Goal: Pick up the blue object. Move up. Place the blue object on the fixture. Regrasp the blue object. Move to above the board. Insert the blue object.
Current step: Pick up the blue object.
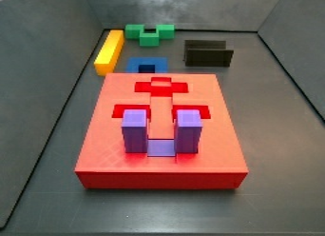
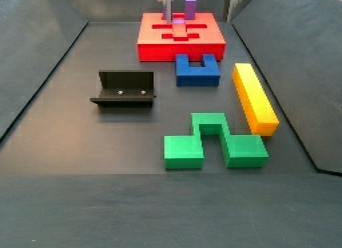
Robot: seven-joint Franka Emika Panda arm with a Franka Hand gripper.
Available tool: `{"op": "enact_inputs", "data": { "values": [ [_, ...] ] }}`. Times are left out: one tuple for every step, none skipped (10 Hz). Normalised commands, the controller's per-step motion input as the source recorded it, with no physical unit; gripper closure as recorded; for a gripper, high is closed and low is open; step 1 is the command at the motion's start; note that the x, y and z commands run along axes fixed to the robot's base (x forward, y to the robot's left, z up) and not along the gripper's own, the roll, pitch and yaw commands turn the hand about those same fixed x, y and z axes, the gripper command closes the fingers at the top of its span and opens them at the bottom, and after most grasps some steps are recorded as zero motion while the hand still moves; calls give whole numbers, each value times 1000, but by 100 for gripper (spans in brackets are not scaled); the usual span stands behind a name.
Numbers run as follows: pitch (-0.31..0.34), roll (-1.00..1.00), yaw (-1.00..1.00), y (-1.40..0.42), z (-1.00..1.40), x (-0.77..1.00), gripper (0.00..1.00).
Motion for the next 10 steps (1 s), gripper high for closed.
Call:
{"op": "enact_inputs", "data": {
  "values": [
    [-7,0,0,0,0,0,0],
    [17,0,0,0,-134,0,0],
    [4,73,-14,3,-406,137,0],
    [0,110,-3,100,-477,251,0],
    [0,109,0,169,-500,320,0],
    [59,107,0,3,-337,394,0],
    [126,77,240,-446,-183,560,0],
    [90,70,260,-574,-206,343,0],
    [89,109,186,-709,-217,149,0],
    [103,97,166,-746,-277,103,0]
  ]
}}
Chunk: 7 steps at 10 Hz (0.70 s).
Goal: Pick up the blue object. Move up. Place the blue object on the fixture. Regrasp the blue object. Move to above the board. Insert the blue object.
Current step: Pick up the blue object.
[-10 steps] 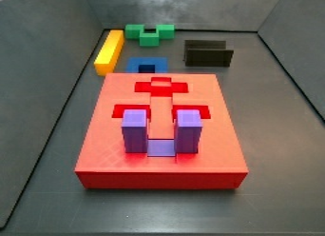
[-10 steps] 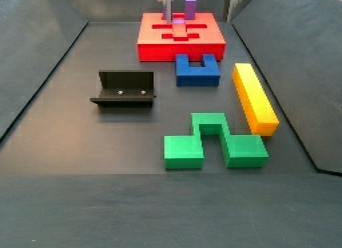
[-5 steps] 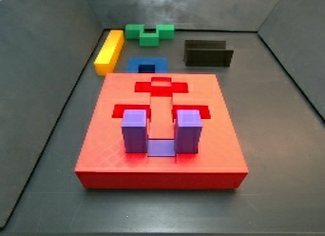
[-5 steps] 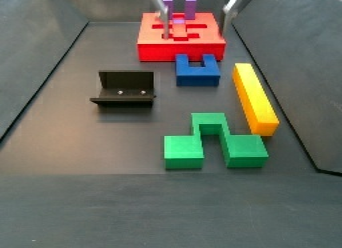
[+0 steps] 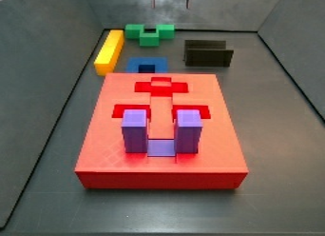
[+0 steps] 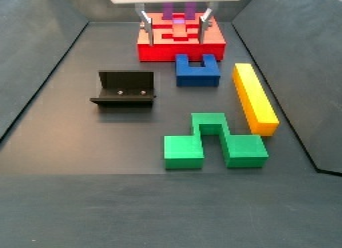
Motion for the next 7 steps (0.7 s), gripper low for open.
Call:
{"op": "enact_inputs", "data": {
  "values": [
    [170,176,0,-880,-426,77,0],
    [211,220,0,-931,-506,69,0],
    [194,190,0,-951,-440,74,0],
    [91,117,0,-1000,-449,14,0],
    [0,46,0,-926,-383,23,0],
    [-10,0,0,-689,-197,-29,0],
    [-89,-64,0,-531,-200,-129,0]
  ]
}}
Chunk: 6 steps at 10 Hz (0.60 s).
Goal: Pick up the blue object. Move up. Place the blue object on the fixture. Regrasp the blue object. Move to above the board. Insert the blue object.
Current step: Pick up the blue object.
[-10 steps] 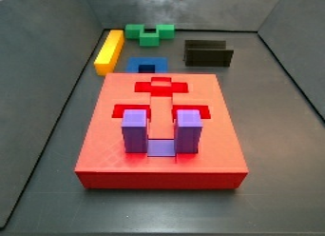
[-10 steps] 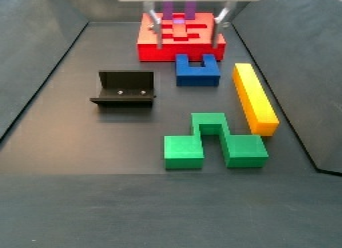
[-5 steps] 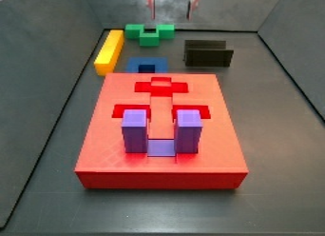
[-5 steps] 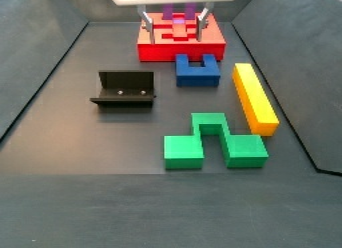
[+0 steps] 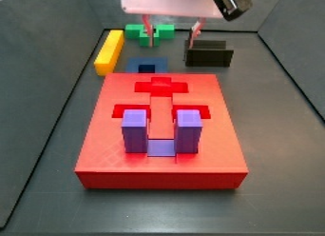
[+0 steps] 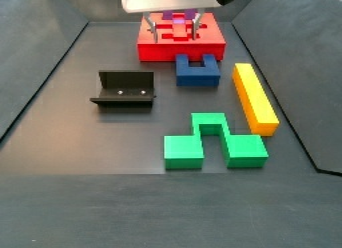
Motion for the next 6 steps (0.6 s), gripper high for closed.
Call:
{"op": "enact_inputs", "data": {
  "values": [
    [-134,-69,0,-423,-429,-34,0],
    [-177,-41,0,-291,-626,0,0],
    [-76,0,0,-189,-314,-157,0],
    [-57,0,0,-137,-326,-89,0],
    [-40,0,0,-120,-449,-51,0],
    [-29,29,0,-94,-546,-69,0]
  ]
}}
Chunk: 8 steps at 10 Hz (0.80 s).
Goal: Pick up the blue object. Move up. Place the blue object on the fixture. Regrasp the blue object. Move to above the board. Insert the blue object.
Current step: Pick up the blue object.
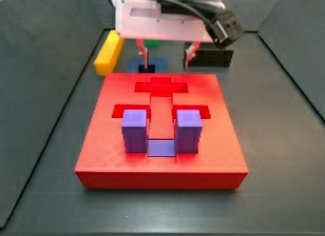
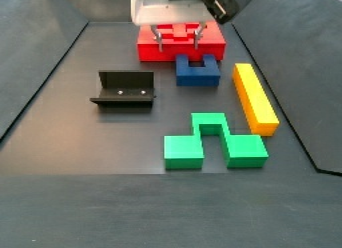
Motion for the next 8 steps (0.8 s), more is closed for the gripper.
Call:
{"op": "enact_inputs", "data": {
  "values": [
    [0,193,0,-31,-706,0,0],
    [0,224,26,0,-611,0,0],
    [0,214,57,0,-486,0,0],
    [0,93,9,-26,-311,-14,0],
    [0,76,49,0,-266,0,0],
    [0,139,77,0,-360,0,0],
    [0,76,51,0,-197,0,0],
    [-1,0,23,0,0,-14,0]
  ]
}}
